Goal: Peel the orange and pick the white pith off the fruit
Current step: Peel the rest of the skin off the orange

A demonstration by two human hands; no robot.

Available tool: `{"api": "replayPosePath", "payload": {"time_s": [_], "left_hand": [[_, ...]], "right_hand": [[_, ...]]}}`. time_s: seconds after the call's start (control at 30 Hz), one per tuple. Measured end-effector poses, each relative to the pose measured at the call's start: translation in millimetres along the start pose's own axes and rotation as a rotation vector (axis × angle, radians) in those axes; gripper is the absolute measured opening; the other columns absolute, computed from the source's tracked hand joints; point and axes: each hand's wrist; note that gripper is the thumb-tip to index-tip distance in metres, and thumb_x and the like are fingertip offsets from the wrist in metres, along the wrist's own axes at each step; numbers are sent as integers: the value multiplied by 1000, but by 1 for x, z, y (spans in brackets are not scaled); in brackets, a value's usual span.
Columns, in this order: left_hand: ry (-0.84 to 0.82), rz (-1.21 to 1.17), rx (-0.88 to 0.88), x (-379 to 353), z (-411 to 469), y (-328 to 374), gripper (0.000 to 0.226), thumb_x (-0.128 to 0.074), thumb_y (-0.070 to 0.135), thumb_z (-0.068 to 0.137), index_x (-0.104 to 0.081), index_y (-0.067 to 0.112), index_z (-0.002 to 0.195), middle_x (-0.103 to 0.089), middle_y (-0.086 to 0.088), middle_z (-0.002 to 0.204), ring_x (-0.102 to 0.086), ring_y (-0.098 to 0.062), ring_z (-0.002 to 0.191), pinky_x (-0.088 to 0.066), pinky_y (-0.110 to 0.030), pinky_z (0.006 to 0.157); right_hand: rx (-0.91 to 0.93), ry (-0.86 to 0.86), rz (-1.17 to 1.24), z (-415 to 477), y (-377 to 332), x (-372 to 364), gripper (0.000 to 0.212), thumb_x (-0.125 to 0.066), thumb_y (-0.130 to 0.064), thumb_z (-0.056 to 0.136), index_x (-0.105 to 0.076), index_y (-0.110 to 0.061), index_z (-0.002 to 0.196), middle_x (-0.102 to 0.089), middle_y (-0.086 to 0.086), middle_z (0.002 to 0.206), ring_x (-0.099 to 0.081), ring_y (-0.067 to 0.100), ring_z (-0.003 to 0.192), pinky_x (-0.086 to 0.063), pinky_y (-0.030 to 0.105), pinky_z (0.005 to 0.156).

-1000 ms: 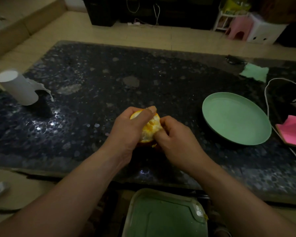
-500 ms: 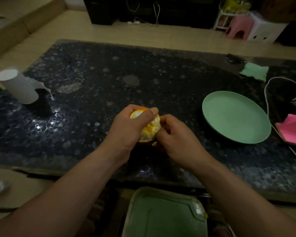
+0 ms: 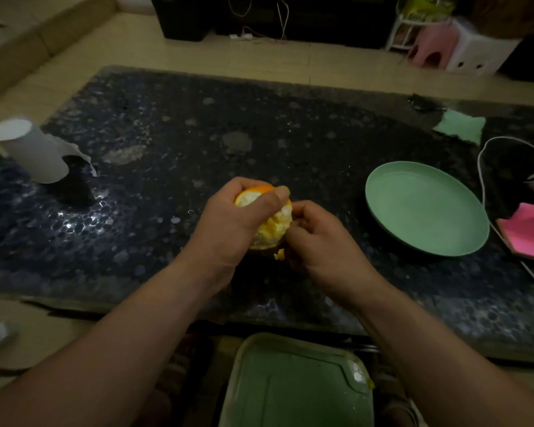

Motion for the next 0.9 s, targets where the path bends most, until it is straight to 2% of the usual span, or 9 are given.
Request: {"api": "replayPosePath", "payload": {"time_s": [0.13, 0.3, 0.37, 0.47, 0.53, 0.6, 0.67, 0.83, 0.9], "left_hand": [[8, -160, 43, -2, 2, 6, 41, -78, 44, 71, -69, 16, 99, -71, -3, 86, -70, -18, 79, -59, -32, 65], [4, -287, 146, -3, 1, 7, 47, -74, 51, 76, -68, 17, 108, -73, -7, 96, -72, -21, 85, -60, -38, 72], [3, -404, 222, -2, 1, 8, 51, -71, 54, 81, -69, 13, 111, -75, -11, 97, -74, -24, 83, -61, -38, 73], [11, -617, 277, 5, 6, 11, 65, -66, 58, 92, -64, 6, 131, -72, -17, 110, -74, -30, 90, -61, -33, 63], [36, -638, 284, 9, 9, 11, 70, -67, 58, 93, -61, 7, 140, -72, -18, 114, -75, -34, 93, -61, -34, 64], [54, -590, 295, 8, 8, 9, 68, -68, 57, 93, -63, 7, 138, -74, -18, 109, -76, -35, 93, -63, -37, 66], [88, -536, 314, 6, 8, 6, 63, -71, 56, 92, -65, 7, 132, -75, -18, 107, -77, -36, 94, -65, -40, 69], [151, -462, 304, 4, 9, -1, 51, -77, 53, 88, -70, 15, 121, -79, -15, 114, -78, -36, 103, -65, -49, 87], [146, -431, 274, 4, 9, -2, 46, -76, 53, 90, -71, 17, 118, -81, -10, 108, -78, -32, 105, -63, -49, 94]], "right_hand": [[-4, 21, 105, 2, 1, -1, 27, -57, -10, 101, -71, -25, 119, -75, 22, 102, -62, 27, 78, -50, 43, 69], [-61, 84, 334, 5, 0, -7, 33, -49, 0, 100, -68, -12, 123, -71, 1, 77, -57, 10, 62, -45, 27, 58], [-126, 82, 525, 7, 1, -10, 37, -44, 4, 99, -64, -4, 129, -64, -1, 74, -51, 8, 58, -41, 22, 52], [-183, 94, 721, 9, 3, -8, 35, -41, 2, 101, -61, -4, 129, -60, 2, 76, -50, 10, 60, -41, 23, 50], [-187, 138, 471, 9, 5, 0, 26, -45, -3, 104, -66, -11, 117, -67, 4, 81, -58, 12, 63, -46, 26, 53], [-143, 190, -26, 10, 9, 5, 20, -52, -15, 107, -71, -20, 107, -75, -2, 88, -69, 11, 71, -51, 24, 57], [-91, 210, -310, 13, 16, 7, 19, -53, -23, 109, -72, -27, 102, -76, -4, 91, -74, 9, 77, -53, 25, 62], [6, 228, -584, 17, 20, 7, 19, -56, -29, 108, -75, -30, 110, -67, -11, 104, -64, -7, 83, -44, 9, 67], [-21, 232, -514, 14, 14, 8, 24, -55, -42, 107, -74, -28, 102, -71, -8, 99, -68, 4, 86, -51, 22, 73]]}}
Point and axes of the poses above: each hand's wrist, its own z-axis towards the middle knuckle, its own x-axis out of the back of the hand, y = z × x
